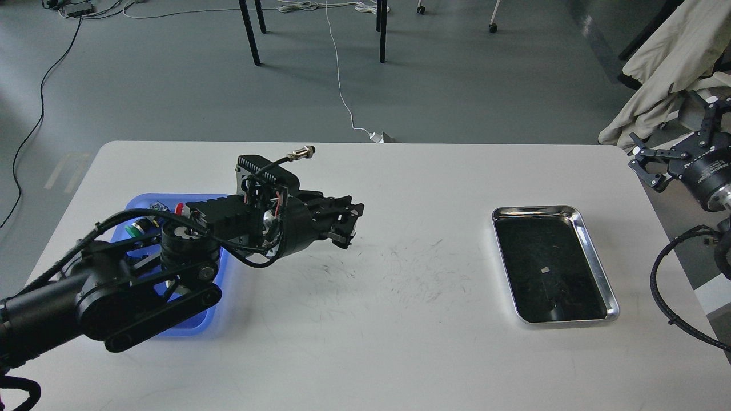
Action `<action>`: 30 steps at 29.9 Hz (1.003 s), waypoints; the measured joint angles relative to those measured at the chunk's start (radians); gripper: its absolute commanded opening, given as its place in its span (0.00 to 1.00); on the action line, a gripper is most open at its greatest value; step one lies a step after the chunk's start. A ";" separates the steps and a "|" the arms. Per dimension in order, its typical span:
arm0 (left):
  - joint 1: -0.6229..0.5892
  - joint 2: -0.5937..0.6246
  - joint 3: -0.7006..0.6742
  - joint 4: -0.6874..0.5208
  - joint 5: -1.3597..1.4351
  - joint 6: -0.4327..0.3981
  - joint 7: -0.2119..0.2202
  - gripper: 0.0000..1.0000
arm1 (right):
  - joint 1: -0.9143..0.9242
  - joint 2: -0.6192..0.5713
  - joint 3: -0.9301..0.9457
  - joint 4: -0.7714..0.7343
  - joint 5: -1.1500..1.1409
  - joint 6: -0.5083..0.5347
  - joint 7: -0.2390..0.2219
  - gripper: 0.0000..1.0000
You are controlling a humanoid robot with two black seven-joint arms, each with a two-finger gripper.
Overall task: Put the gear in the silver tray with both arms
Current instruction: 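Carry the black gear with the left gripper toward the silver tray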
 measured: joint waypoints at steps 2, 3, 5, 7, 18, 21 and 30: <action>-0.001 -0.063 0.019 0.040 0.021 0.000 0.003 0.08 | 0.000 -0.005 0.000 -0.044 0.000 0.036 0.000 0.98; -0.001 -0.097 0.027 0.061 0.032 0.001 0.003 0.08 | -0.001 -0.008 0.000 -0.056 0.000 0.051 0.000 0.98; -0.001 -0.157 0.036 0.102 0.052 0.003 0.003 0.08 | -0.002 -0.014 0.000 -0.080 0.000 0.072 -0.001 0.98; 0.000 -0.230 0.051 0.147 0.076 0.005 0.003 0.08 | -0.005 -0.017 0.000 -0.092 0.000 0.080 -0.001 0.98; 0.002 -0.383 0.107 0.379 0.122 0.066 -0.007 0.09 | -0.008 -0.018 0.002 -0.102 0.000 0.082 -0.001 0.98; 0.001 -0.383 0.116 0.438 0.122 0.100 -0.011 0.09 | -0.008 -0.018 0.002 -0.102 0.000 0.081 0.000 0.98; 0.003 -0.383 0.123 0.457 0.106 0.168 -0.028 0.09 | -0.008 -0.018 0.002 -0.104 0.000 0.080 0.004 0.98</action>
